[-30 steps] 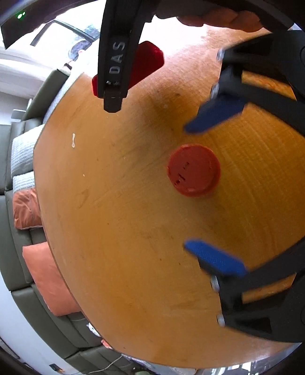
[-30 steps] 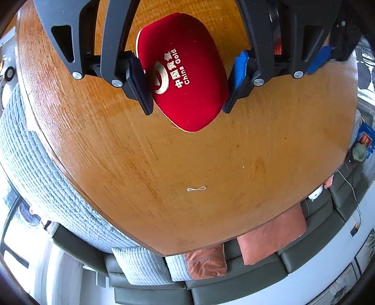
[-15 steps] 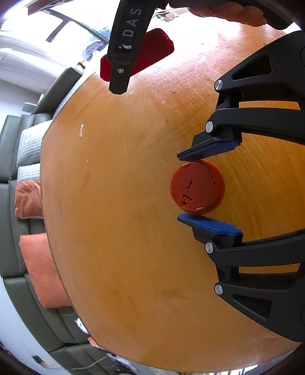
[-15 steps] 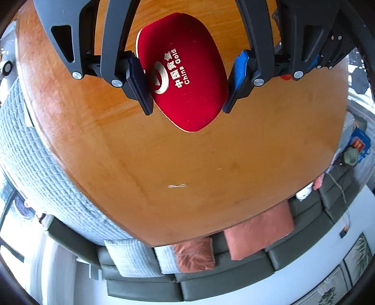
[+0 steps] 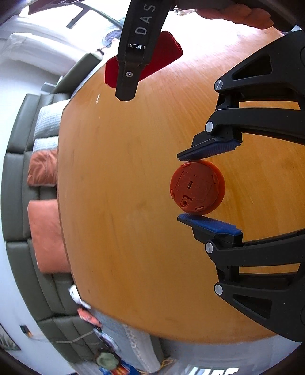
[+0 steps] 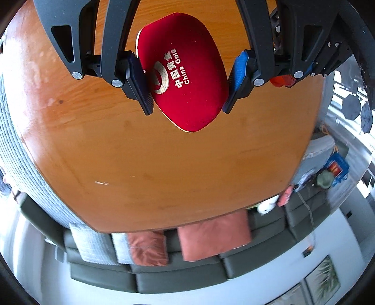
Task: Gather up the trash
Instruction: 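Carry the red lid and red cap over to the black bin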
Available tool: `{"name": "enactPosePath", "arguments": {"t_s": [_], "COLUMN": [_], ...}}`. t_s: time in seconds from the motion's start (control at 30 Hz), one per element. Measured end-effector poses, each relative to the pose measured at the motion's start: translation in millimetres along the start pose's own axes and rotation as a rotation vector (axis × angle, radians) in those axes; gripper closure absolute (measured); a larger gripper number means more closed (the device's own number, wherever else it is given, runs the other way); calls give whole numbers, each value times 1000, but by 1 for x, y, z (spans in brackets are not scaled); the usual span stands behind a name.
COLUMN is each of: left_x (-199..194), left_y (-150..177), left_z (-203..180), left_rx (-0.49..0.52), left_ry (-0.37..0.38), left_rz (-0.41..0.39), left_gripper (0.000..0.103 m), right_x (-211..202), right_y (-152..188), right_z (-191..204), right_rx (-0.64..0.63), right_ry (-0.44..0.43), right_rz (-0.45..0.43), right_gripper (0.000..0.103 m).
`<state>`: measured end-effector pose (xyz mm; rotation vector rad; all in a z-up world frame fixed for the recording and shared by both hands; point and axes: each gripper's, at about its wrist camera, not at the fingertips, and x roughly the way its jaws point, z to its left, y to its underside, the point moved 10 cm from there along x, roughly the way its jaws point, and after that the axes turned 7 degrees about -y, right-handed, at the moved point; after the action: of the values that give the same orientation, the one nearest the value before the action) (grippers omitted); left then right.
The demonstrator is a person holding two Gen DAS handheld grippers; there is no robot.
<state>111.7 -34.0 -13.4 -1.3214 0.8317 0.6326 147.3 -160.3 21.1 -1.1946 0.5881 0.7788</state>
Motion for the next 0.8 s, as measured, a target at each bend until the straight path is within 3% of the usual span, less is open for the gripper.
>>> {"name": "enactPosePath", "arguments": {"t_s": [0.33, 0.6, 0.8], "left_x": [-32, -54, -73], "left_y": [27, 56, 96], "left_z": [100, 180, 242], "left_rx": [-91, -226, -341], "left_ry": [-72, -139, -206], "left_rz": [-18, -30, -33], "left_gripper": [57, 57, 57], "right_x": [6, 16, 22], "right_y": [19, 44, 72], "right_z": [120, 222, 301], "right_rx": [-125, -275, -394], "right_ry": [-91, -176, -261], "right_rz": [20, 65, 111], "right_gripper": [41, 41, 41]}}
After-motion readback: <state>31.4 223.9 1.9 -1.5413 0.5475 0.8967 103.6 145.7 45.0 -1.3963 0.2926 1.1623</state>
